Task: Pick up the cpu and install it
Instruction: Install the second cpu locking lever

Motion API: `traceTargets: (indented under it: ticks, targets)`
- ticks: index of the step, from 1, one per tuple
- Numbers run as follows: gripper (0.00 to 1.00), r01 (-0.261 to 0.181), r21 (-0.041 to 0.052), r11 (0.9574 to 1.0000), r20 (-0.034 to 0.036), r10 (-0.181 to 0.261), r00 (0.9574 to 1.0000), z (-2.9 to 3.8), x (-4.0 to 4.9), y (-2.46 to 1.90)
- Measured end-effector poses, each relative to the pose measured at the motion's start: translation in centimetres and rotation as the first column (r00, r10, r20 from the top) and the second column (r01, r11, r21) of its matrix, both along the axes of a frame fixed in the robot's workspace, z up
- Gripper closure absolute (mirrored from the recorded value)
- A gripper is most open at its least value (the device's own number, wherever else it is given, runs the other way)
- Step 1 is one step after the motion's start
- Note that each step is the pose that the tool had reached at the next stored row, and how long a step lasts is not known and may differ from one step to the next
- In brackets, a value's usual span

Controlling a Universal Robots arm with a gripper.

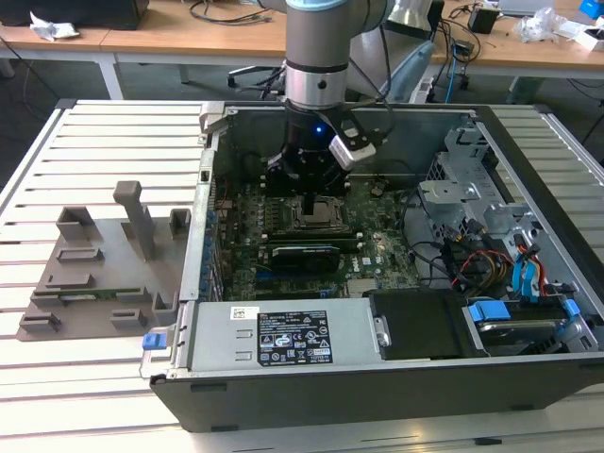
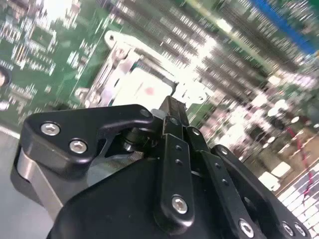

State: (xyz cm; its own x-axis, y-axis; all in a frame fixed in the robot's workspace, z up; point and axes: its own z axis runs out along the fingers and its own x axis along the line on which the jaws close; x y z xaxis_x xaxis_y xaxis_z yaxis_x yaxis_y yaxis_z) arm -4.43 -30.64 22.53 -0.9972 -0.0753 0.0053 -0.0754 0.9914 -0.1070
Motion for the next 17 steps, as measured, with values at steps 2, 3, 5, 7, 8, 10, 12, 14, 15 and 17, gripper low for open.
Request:
traceTargets:
  ticks: [2, 3, 5, 7, 8, 10, 12, 14, 15, 17]
  targets:
    - [0.89, 0.001, 0.0719, 0.9974, -0.0213, 0.000, 0.9998, 0.00, 1.34, 0.00]
    - [0.89, 0.002, 0.0716, 0.9974, -0.0261, 0.000, 0.9997, 0.04, 1.62, 0.00]
    - [0.89, 0.002, 0.0717, 0.9974, -0.0281, 0.000, 0.9996, 0.33, 1.73, 0.00]
    - [0.89, 0.002, 0.0717, 0.9974, -0.0283, 0.000, 0.9996, 1.13, 1.74, 0.00]
    - [0.89, 0.002, 0.0717, 0.9974, -0.0283, 0.000, 0.9996, 1.57, 1.74, 0.00]
    - [0.89, 0.002, 0.0718, 0.9974, -0.0283, 0.000, 0.9996, 2.47, 1.75, 0.00]
    - [0.89, 0.002, 0.0715, 0.9974, -0.0284, 0.000, 0.9996, 3.43, 1.75, 0.01]
    - [0.89, 0.002, 0.0700, 0.9975, -0.0283, 0.000, 0.9996, 4.86, 1.75, 0.02]
    - [0.89, 0.002, 0.0692, 0.9976, -0.0282, 0.000, 0.9996, 4.99, 1.75, 0.02]
    - [0.89, 0.002, 0.0692, 0.9976, -0.0281, 0.000, 0.9996, 4.99, 1.75, 0.02]
